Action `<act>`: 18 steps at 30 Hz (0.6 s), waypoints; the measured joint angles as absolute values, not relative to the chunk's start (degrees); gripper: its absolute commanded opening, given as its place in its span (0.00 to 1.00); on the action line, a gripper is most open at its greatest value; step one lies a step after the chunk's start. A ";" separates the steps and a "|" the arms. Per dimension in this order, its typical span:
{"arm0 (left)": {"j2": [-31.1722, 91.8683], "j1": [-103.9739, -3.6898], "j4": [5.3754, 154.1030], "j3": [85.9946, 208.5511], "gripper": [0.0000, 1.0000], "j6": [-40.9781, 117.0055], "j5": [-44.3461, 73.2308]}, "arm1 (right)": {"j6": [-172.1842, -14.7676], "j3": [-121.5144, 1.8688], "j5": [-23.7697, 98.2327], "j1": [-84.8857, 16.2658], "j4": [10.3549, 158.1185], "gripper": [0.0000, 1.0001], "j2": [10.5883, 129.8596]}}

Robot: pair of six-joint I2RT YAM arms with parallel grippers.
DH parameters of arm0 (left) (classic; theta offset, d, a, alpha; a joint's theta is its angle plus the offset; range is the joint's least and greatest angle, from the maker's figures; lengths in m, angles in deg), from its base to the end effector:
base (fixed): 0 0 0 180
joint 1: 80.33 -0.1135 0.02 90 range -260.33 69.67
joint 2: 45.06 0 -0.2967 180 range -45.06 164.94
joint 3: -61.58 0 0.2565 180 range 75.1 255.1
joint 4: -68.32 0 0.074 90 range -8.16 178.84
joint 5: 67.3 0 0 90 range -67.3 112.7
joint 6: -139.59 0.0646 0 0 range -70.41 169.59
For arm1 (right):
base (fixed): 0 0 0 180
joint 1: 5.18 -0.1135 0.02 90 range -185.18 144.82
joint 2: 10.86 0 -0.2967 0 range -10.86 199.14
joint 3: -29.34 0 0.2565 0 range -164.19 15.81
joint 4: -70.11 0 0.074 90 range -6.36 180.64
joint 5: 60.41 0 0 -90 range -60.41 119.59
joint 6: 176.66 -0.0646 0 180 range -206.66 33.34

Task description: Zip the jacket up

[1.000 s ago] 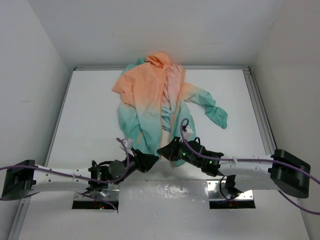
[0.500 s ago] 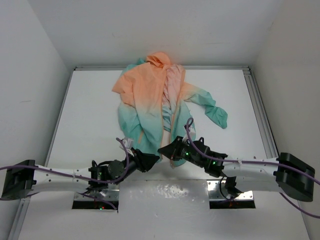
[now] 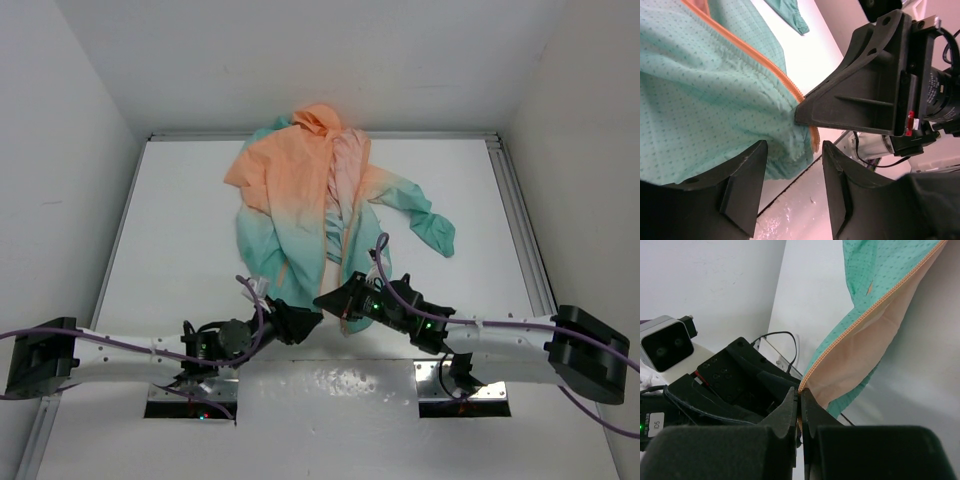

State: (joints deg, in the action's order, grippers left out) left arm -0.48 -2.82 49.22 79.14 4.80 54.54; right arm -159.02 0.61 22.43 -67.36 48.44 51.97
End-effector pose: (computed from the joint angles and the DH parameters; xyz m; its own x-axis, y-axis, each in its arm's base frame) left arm 0.0689 -0.1536 0.1875 -0.5259 -0.3934 -0.7541 0.4874 0.5872 -0.6462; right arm 0.1153 0.2012 0.2039 -0.8126 0.4862 -0.3215 -0.1530 0.3544 0.9225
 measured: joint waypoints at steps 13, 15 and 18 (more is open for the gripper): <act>1.44 -3.30 45.13 79.11 0.00 6.33 53.80 | -160.42 1.11 23.85 -66.44 46.60 0.00 52.26; 1.44 -3.30 45.13 79.11 0.00 6.50 53.86 | -160.44 1.13 23.85 -66.35 46.58 0.00 52.26; 1.31 -3.30 45.20 79.11 0.00 6.52 53.95 | -160.42 1.13 23.83 -66.04 46.74 0.00 52.26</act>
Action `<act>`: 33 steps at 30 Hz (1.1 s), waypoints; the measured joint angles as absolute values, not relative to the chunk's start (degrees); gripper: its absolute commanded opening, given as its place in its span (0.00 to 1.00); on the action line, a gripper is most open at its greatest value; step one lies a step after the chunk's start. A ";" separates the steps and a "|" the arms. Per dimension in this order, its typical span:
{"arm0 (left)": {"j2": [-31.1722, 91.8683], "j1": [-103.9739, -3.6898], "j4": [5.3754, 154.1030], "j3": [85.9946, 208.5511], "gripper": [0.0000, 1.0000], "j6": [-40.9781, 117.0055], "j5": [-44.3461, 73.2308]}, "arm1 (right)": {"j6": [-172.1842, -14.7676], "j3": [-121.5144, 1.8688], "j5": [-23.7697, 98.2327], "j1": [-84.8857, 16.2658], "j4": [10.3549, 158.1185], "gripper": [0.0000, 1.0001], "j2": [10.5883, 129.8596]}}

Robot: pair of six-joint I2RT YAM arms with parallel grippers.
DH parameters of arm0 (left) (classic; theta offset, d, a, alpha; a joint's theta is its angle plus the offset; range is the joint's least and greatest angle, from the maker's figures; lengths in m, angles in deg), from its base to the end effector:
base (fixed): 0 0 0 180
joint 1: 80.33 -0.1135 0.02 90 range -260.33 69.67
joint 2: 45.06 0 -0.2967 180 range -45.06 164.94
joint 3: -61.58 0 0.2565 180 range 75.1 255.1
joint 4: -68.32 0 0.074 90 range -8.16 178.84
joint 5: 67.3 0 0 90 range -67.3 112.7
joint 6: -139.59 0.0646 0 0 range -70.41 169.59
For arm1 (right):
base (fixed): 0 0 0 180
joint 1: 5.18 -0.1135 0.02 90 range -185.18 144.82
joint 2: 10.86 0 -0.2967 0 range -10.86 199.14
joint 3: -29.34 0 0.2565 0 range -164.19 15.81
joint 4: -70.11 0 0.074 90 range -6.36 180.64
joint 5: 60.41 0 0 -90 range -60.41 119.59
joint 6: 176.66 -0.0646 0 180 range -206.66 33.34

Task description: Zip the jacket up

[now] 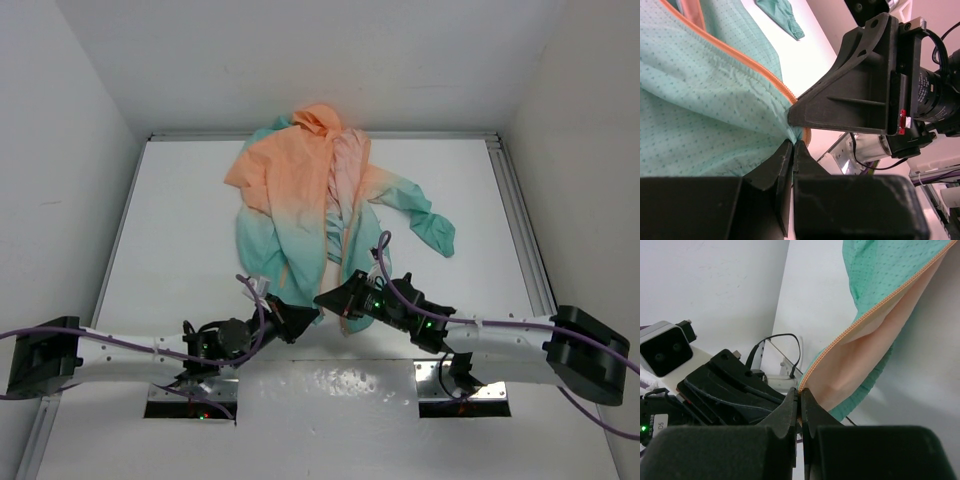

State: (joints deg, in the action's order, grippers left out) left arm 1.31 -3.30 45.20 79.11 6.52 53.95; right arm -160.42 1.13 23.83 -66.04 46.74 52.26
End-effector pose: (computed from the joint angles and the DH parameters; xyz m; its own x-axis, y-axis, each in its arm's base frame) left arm 0.0705 -0.1567 0.1916 -0.5061 -0.4036 -0.7622 0.5087 0.5740 -0.6417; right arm 0.1185 0.1992 0.2037 -0.8156 0.4987 -0.2933 -0.1361 0.3273 0.9351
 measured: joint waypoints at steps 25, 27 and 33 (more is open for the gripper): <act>-6.80 -3.56 60.06 82.31 0.00 9.93 62.43 | -146.56 -7.83 11.00 -73.34 92.48 0.00 47.27; -6.47 -3.56 61.20 83.81 0.00 10.15 63.65 | -145.88 -10.71 8.36 -75.81 95.21 0.05 50.86; -7.45 -3.60 62.75 85.52 0.00 11.42 64.88 | -145.10 -13.93 2.19 -76.84 98.51 0.37 56.45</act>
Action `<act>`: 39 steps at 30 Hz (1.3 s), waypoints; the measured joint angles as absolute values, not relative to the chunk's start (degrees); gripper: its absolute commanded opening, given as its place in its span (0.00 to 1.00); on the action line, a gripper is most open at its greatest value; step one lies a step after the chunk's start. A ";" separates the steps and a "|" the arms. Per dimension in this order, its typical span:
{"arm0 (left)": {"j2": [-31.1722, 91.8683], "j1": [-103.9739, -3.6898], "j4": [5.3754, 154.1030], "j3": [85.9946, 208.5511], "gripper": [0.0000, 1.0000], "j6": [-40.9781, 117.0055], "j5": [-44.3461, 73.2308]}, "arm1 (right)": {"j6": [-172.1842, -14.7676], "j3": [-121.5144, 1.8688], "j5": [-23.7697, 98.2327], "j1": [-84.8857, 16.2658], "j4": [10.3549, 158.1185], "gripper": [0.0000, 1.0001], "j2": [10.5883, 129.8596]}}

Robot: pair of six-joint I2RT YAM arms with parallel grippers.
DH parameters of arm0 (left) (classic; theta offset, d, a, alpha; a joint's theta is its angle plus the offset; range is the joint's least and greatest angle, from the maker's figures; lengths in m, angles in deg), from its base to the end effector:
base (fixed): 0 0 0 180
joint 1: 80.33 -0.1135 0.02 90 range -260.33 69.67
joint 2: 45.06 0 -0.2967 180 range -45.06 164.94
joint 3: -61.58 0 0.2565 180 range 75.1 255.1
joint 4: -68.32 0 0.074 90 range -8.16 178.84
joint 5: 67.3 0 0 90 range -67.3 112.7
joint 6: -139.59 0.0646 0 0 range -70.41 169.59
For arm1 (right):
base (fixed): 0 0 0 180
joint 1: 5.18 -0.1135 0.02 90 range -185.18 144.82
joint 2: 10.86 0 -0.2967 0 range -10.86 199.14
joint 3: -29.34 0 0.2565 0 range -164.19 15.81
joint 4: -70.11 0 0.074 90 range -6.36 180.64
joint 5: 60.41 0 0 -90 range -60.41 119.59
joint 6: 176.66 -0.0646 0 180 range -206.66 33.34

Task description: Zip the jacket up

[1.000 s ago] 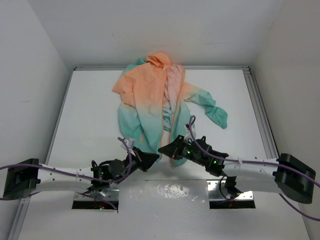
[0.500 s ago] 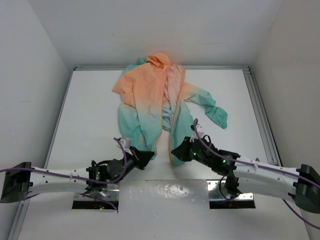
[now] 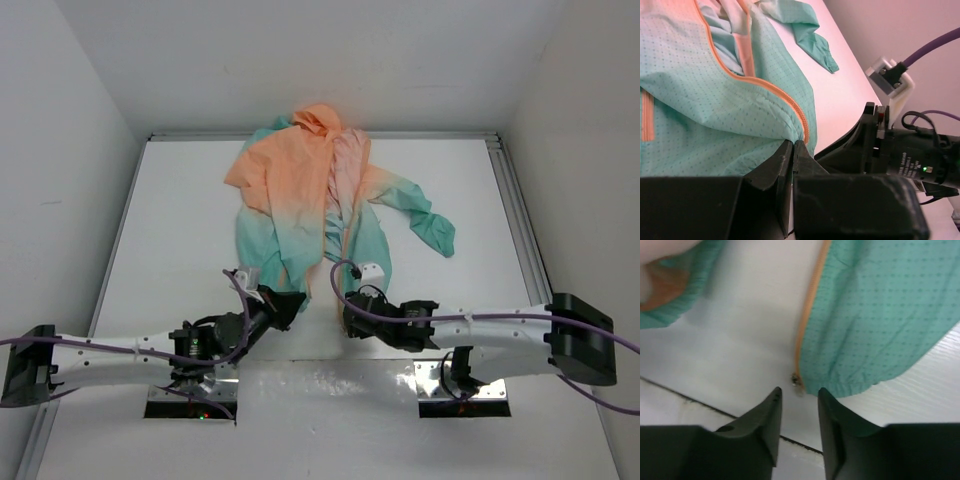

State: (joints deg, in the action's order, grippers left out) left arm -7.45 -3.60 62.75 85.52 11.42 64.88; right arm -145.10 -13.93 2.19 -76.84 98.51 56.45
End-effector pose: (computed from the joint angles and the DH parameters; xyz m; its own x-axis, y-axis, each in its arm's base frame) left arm 0.0778 -0.1408 0.2168 -0.3769 -0.3972 -0.8368 0.4271 0.7271 -0.5375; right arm 0.0974 0.1994 0.1786 -0.7734 0.0711 -0.6299 -0.1823 0.9267 0.3285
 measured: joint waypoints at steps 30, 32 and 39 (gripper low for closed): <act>-11.72 -3.91 65.61 83.99 0.00 10.04 65.42 | -148.51 -19.78 -1.33 -77.43 103.74 0.37 72.21; -11.76 -3.91 65.64 83.99 0.00 10.04 65.42 | -148.88 -19.78 -1.30 -77.43 103.67 0.35 72.87; -12.24 -3.91 66.53 83.99 0.00 9.61 65.40 | -150.58 -19.52 -1.39 -77.43 103.08 0.25 74.83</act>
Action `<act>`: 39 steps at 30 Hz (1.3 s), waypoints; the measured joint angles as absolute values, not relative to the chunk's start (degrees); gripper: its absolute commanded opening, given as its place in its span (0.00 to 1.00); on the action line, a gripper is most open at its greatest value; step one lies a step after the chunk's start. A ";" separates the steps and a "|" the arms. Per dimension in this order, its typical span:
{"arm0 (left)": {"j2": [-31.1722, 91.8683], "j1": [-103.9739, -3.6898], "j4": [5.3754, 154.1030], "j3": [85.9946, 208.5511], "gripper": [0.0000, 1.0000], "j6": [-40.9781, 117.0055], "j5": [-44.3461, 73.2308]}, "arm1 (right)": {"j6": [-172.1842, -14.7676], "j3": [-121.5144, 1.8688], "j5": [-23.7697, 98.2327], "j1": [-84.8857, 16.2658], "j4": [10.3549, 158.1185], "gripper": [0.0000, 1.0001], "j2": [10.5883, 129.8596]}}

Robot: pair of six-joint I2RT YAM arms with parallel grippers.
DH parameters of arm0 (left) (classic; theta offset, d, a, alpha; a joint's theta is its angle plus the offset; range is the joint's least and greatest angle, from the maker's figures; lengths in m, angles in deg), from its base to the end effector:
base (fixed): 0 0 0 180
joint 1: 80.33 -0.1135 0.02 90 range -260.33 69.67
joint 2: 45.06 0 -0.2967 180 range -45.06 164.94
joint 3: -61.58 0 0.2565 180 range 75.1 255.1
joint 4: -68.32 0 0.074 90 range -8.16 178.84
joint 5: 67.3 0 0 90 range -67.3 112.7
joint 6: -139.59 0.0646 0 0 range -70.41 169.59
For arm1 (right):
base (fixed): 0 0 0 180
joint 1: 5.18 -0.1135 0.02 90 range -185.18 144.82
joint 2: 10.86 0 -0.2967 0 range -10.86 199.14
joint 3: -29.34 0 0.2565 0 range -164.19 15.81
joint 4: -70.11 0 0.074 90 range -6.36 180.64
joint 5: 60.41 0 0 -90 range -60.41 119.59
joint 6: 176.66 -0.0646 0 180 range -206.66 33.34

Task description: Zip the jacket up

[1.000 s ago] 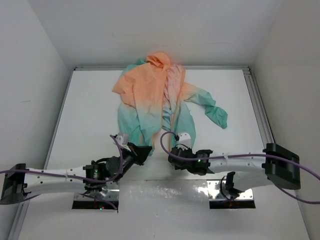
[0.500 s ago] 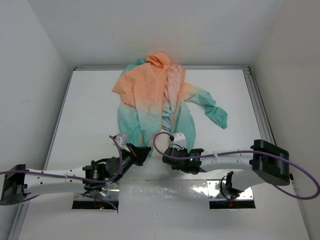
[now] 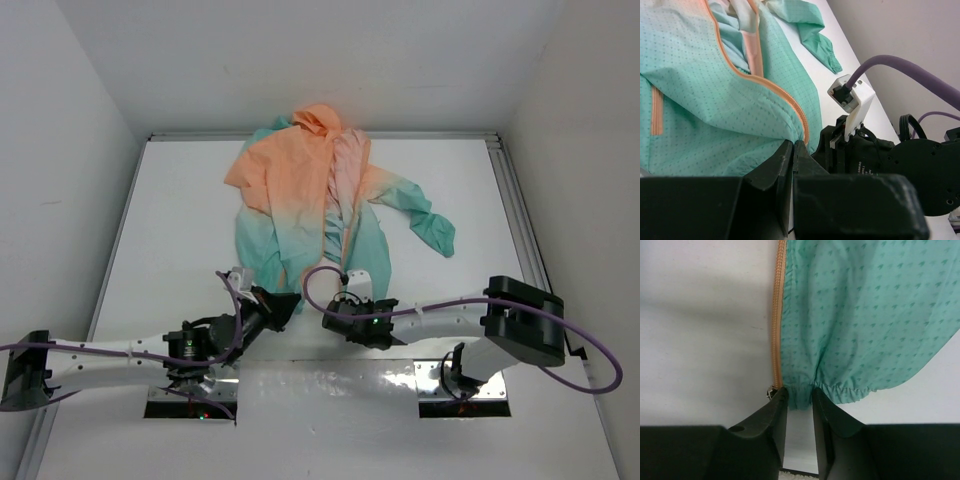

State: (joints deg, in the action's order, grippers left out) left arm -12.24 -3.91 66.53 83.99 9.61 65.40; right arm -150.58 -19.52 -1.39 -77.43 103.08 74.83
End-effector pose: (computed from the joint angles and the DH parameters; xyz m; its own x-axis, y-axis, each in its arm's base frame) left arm 0.0762 -0.1288 0.2098 -0.3848 -0.4180 -0.8229 0.4041 0.7253 -0.5574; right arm 0.1072 0.2258 0.1342 -0.8105 -0.0061 -0.5857 -0.0782 0.9921 0.0978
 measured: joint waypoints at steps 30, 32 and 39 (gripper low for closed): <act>-8.33 -5.94 67.89 88.75 0.00 7.57 61.38 | -136.99 9.83 -3.38 -77.45 49.05 0.00 40.87; -8.15 -6.86 68.43 91.66 0.00 7.16 60.83 | -134.19 12.39 -4.58 -77.43 43.33 0.00 39.01; -5.66 -7.89 67.65 96.32 0.00 5.39 58.69 | -128.66 13.11 -5.89 -77.43 29.21 0.00 40.65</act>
